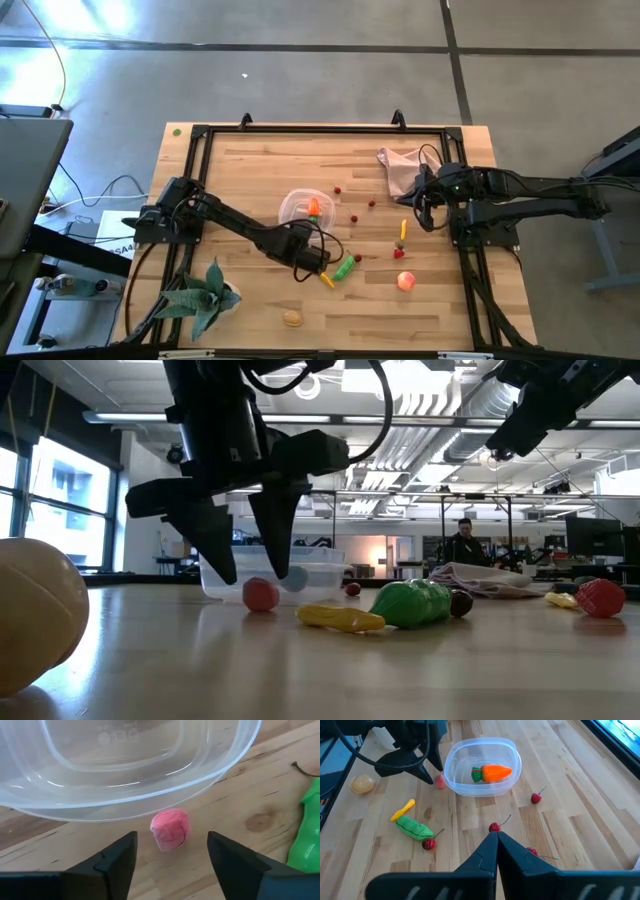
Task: Pick and placing Produce into tupperware
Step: Put the apricot into the transparent bin
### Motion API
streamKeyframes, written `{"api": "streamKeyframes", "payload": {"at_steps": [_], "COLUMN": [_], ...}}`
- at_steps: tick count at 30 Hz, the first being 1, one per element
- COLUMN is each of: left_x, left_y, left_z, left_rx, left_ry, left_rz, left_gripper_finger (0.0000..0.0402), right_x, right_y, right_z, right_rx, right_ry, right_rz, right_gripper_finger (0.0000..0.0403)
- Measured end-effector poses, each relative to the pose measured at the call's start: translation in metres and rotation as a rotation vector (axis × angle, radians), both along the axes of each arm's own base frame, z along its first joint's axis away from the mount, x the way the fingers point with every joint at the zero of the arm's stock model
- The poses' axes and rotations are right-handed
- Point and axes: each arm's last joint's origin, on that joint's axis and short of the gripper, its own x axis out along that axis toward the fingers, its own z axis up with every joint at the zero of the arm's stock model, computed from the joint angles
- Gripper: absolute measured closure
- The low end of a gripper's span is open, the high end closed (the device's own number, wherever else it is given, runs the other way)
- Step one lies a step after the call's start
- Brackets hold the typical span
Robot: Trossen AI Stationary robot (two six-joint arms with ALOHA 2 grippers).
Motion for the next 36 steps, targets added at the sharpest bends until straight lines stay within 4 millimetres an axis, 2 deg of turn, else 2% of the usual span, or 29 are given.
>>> {"api": "streamKeyframes", "payload": {"at_steps": [5,16,25,36], "left_x": [0.002,0.009,0.011,0.011], "left_y": [0.0,0.009,0.008,0.01], "left_z": [-0.01,-0.013,-0.023,-0.023], "left_rx": [0.01,-0.003,-0.015,-0.026], "left_ry": [0.013,-0.014,0.008,0.012], "left_rz": [0.001,0.006,0.005,0.009], "left_gripper_finger": [0.0152,0.0183,0.0193,0.0214], "right_x": [0.0,0.0,0.0,0.0], "right_y": [0.0,0.0,0.0,0.0], "right_z": [0.0,0.0,0.0,0.0], "right_rx": [0.0,0.001,0.0,0.001], "right_ry": [0.0,0.0,0.0,0.0], "right_rz": [0.0,-0.001,0.0,0.0], "right_gripper_finger": [0.0402,0.0402,0.0402,0.0402]}}
